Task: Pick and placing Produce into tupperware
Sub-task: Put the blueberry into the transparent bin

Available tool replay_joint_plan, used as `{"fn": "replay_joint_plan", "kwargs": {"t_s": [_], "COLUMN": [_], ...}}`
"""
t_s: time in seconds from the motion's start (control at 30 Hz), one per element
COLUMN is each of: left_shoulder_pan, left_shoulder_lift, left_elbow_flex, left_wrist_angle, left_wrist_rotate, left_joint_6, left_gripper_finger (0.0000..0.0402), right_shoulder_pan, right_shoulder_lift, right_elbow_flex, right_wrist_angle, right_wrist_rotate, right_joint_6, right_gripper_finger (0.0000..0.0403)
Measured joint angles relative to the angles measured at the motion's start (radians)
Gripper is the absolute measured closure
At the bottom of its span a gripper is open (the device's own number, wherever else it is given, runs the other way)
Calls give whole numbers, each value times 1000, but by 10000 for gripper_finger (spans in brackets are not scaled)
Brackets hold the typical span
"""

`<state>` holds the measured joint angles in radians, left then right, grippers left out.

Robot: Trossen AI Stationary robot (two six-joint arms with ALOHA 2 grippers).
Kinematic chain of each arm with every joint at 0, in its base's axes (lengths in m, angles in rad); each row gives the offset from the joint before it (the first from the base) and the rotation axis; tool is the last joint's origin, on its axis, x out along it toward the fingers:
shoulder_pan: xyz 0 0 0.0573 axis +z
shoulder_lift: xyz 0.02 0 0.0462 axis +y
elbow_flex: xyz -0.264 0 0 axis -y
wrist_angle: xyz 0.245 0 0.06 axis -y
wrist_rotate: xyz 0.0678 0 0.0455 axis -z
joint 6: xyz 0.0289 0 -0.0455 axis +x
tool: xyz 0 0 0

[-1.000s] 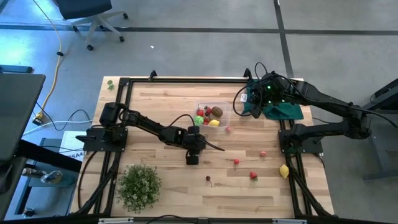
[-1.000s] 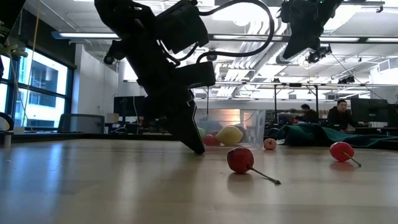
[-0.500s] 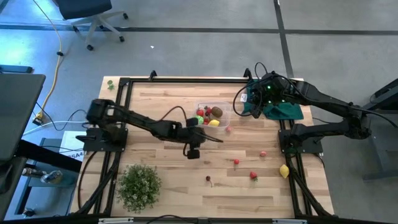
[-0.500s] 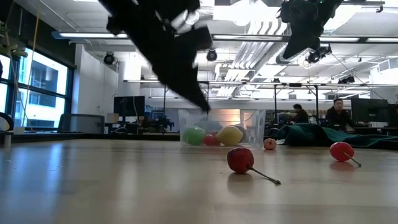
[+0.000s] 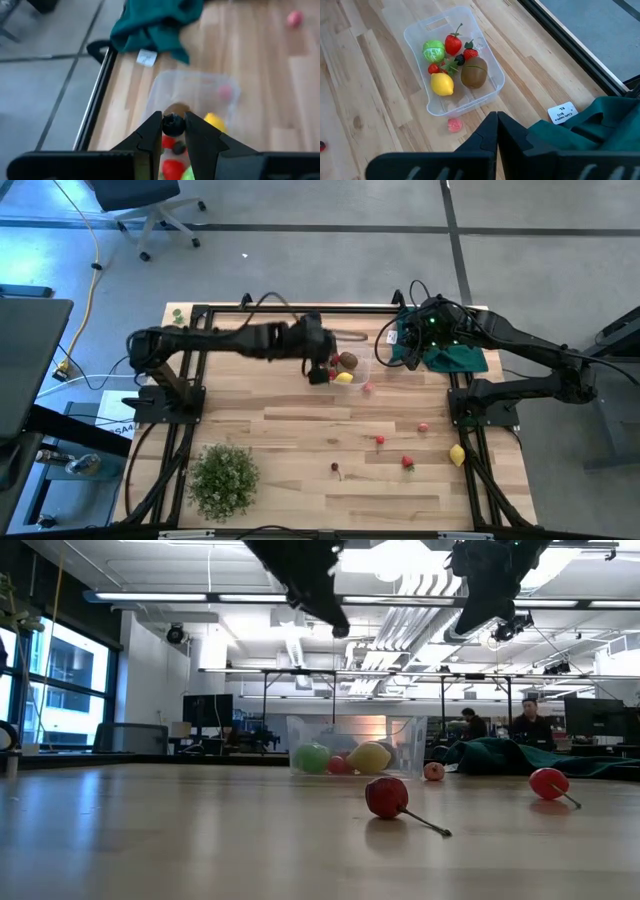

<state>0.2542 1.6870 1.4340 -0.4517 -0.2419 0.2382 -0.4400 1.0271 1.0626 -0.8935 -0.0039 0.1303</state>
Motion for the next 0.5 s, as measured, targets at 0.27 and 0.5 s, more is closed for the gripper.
{"fn": "replay_joint_plan", "kwargs": {"t_s": [0.27, 0.5], "left_shoulder_pan": [109, 126], "left_shoulder_lift": [168, 275], "left_elbow_flex": [24, 26], "left_wrist_angle": [-62, -32], "left_wrist_rotate": [188, 255], "left_joint_6": [-1, -24], "left_gripper_finger": [332, 332], "right_shoulder_pan": [0, 0], "right_shoulder_lift": [0, 0], "right_elbow_flex": [0, 0], "right_wrist_angle": [0, 0], "right_wrist_rotate": [0, 0], "right_joint_6": [0, 0], "right_gripper_finger": [402, 402]}}
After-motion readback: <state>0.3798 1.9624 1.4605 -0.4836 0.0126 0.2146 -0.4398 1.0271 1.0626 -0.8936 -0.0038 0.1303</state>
